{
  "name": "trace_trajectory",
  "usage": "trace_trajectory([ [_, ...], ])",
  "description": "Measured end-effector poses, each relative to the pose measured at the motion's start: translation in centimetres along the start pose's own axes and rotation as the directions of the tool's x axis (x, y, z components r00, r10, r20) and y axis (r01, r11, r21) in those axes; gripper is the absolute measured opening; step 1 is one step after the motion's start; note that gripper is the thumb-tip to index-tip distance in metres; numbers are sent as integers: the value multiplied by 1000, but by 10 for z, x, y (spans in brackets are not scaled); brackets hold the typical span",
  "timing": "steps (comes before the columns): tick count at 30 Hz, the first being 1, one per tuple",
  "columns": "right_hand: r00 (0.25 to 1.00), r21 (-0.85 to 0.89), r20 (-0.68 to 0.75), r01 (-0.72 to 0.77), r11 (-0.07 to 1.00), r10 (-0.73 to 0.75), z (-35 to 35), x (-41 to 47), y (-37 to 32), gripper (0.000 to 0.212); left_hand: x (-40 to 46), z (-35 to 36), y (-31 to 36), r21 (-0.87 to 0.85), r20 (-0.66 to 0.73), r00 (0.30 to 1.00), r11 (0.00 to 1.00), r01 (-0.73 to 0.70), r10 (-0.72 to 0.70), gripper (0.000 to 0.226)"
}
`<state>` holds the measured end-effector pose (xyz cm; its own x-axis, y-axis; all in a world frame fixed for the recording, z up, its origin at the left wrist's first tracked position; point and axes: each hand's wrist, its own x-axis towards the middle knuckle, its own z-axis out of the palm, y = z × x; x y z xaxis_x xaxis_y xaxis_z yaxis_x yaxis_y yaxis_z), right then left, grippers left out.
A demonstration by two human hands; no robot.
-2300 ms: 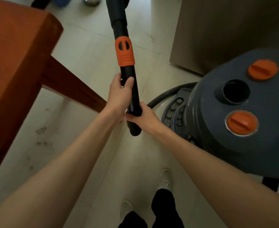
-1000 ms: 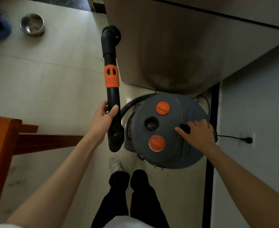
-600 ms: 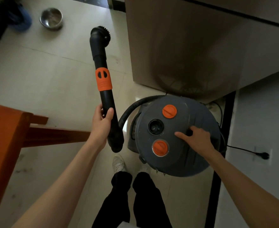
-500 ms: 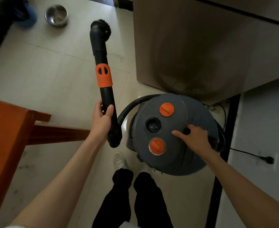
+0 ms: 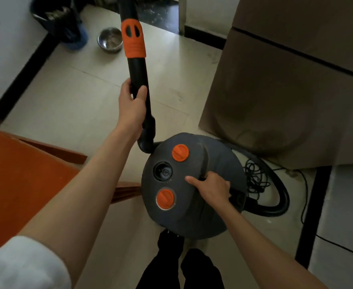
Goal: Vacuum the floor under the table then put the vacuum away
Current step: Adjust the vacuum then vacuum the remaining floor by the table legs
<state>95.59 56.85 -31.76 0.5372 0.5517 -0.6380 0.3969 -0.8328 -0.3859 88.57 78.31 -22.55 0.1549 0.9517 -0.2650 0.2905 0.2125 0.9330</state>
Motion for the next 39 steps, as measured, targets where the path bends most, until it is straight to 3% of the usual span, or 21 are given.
trace_trajectory([
  [8, 997, -79, 72, 44, 996, -38, 5, 30, -77, 58, 49, -36, 18, -68, -19, 999, 997, -43, 42, 38],
  [14, 996, -149, 37, 90, 985, -85, -5, 55, -107, 59, 75, -54, 21, -97, -42, 997, 993, -64, 61, 36],
  [21, 996, -127, 17, 85, 988, -83, -15, 79, -121, 53, 93, -69, 9, -98, -81, 997, 995, -28, 21, 36],
  [31, 998, -99, 23, 67, 993, -65, -29, 119, -158, 63, 150, -52, 27, -64, -165, 986, 997, -34, 23, 32],
  [39, 990, -26, 139, 7, 1000, -4, -26, 138, -214, 65, 189, -61, 38, -57, -165, 986, 998, -16, 7, 32],
])
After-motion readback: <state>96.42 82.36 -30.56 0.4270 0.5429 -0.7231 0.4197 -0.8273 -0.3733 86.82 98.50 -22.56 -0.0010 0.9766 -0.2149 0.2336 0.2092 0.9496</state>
